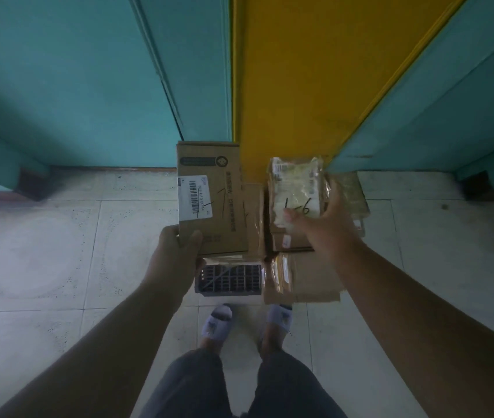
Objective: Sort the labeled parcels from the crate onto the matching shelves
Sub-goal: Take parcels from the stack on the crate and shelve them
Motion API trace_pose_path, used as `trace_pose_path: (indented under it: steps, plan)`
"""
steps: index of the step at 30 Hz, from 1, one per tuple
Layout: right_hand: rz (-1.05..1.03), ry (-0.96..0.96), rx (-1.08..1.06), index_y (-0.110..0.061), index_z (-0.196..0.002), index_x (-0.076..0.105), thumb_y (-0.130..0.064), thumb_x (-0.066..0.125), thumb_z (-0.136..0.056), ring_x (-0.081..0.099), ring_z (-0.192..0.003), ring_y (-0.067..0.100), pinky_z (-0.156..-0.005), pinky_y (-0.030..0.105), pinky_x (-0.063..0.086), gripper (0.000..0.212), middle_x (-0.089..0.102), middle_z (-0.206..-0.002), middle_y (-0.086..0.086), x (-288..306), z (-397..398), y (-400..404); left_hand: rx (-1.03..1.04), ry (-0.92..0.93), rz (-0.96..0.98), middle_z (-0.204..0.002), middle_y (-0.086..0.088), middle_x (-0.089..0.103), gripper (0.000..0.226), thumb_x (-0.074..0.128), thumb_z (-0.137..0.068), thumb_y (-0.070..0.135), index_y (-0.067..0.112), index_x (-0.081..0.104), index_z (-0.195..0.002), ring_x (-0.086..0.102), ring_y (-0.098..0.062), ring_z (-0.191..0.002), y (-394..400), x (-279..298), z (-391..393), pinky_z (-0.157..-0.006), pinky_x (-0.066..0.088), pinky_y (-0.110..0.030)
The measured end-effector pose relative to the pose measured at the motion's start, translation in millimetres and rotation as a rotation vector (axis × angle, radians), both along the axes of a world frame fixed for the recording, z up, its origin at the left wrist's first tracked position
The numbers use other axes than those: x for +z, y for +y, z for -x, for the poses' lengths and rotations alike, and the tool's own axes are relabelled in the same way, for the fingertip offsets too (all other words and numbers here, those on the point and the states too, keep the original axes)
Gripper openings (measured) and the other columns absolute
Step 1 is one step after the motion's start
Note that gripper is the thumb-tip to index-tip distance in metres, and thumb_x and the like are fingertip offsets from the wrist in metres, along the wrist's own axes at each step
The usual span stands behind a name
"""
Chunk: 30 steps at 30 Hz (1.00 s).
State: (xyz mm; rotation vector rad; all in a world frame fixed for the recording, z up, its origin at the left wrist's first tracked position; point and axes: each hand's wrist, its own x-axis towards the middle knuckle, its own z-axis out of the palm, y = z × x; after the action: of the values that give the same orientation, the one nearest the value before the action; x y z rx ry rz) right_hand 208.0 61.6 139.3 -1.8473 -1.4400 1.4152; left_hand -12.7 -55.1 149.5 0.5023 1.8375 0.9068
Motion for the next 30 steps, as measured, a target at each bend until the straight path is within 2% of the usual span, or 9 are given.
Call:
trace_pose_path:
  steps: [1, 4, 6, 10, 16, 19, 22, 25, 30]
  plan:
    - [-0.040, 0.034, 0.007, -0.036, -0.152, 0.025, -0.044, 0.091, -0.064, 0.056, -0.117, 0.014, -0.075, 0.022, 0.053, 0.110, 0.054, -0.134, -0.008, 17, -5, -6, -0.020, 0.011, -0.041, -0.107, -0.003, 0.062, 0.022, 0.048, -0.104, 0.022, 0.015, 0.044, -0.125, 0.061, -0.017, -0.081, -3, 14, 0, -0.064, 0.052, -0.027]
    - [-0.121, 0.122, -0.052, -0.048, -0.146, 0.031, -0.054, 0.092, -0.052, 0.059, -0.122, 0.022, -0.088, 0.048, 0.058, 0.112, 0.057, -0.137, -0.007, 63, -15, -29, -0.095, 0.011, -0.187, -0.105, 0.003, 0.060, 0.027, 0.048, -0.103, 0.020, 0.019, 0.040, -0.129, 0.061, -0.011, -0.075, -12, 52, 0, -0.055, 0.053, -0.018]
    - [-0.157, 0.183, -0.112, -0.050, -0.144, 0.034, -0.053, 0.094, -0.050, 0.062, -0.120, 0.023, -0.091, 0.055, 0.055, 0.112, 0.061, -0.134, -0.006, 88, -23, -45, -0.170, 0.034, -0.241, -0.105, 0.004, 0.062, 0.032, 0.048, -0.103, 0.021, 0.022, 0.039, -0.134, 0.062, -0.013, -0.075, -13, 73, -1, -0.058, 0.053, -0.025]
    - [-0.247, 0.274, -0.228, -0.040, -0.141, 0.042, -0.027, 0.092, -0.060, 0.069, -0.110, 0.019, -0.089, 0.051, 0.057, 0.096, 0.068, -0.124, -0.006, 126, -50, -78, -0.290, 0.037, -0.307, -0.112, 0.006, 0.065, 0.043, 0.047, -0.104, 0.018, 0.037, 0.036, -0.141, 0.063, -0.020, -0.084, -7, 105, -17, -0.072, 0.055, -0.043]
    - [-0.344, 0.323, -0.375, -0.039, -0.132, 0.050, -0.012, 0.089, -0.066, 0.070, -0.108, 0.019, -0.086, 0.043, 0.059, 0.082, 0.070, -0.119, -0.004, 170, -134, -114, -0.442, -0.037, -0.429, -0.117, 0.017, 0.065, 0.055, 0.047, -0.105, 0.020, 0.054, 0.028, -0.144, 0.065, -0.009, -0.093, 1, 145, -91, -0.071, 0.057, -0.026]
    - [-0.414, 0.299, -0.477, -0.044, -0.136, 0.047, -0.016, 0.090, -0.066, 0.069, -0.108, 0.017, -0.086, 0.043, 0.059, 0.087, 0.070, -0.120, -0.009, 185, -194, -132, -0.518, -0.073, -0.483, -0.115, 0.027, 0.063, 0.058, 0.049, -0.104, 0.020, 0.059, 0.029, -0.142, 0.066, -0.011, -0.105, 9, 157, -150, -0.083, 0.058, -0.037]
    - [-0.445, 0.277, -0.542, -0.042, -0.143, 0.041, -0.012, 0.087, -0.073, 0.068, -0.110, 0.016, -0.085, 0.041, 0.060, 0.089, 0.066, -0.127, -0.010, 195, -268, -159, -0.611, -0.136, -0.535, -0.124, 0.018, 0.063, 0.054, 0.048, -0.104, 0.020, 0.053, 0.034, -0.144, 0.064, -0.012, -0.110, 16, 160, -229, -0.079, 0.059, -0.030]
    - [-0.448, 0.219, -0.626, -0.045, -0.149, 0.031, -0.016, 0.084, -0.077, 0.071, -0.105, 0.014, -0.085, 0.040, 0.060, 0.095, 0.064, -0.130, -0.008, 208, -359, -192, -0.694, -0.205, -0.550, -0.123, 0.015, 0.064, 0.049, 0.047, -0.105, 0.019, 0.061, 0.042, -0.130, 0.063, -0.014, -0.111, 15, 166, -331, -0.085, 0.058, -0.039]
    - [-0.514, 0.095, -0.808, -0.045, -0.151, 0.029, -0.018, 0.082, -0.080, 0.071, -0.099, 0.007, -0.078, 0.025, 0.060, 0.093, 0.063, -0.128, -0.009, 245, -488, -246, -0.793, -0.245, -0.557, -0.124, 0.005, 0.065, 0.050, 0.046, -0.105, 0.010, 0.049, 0.040, -0.137, 0.065, -0.015, -0.096, 2, 173, -484, -0.068, 0.053, -0.032]
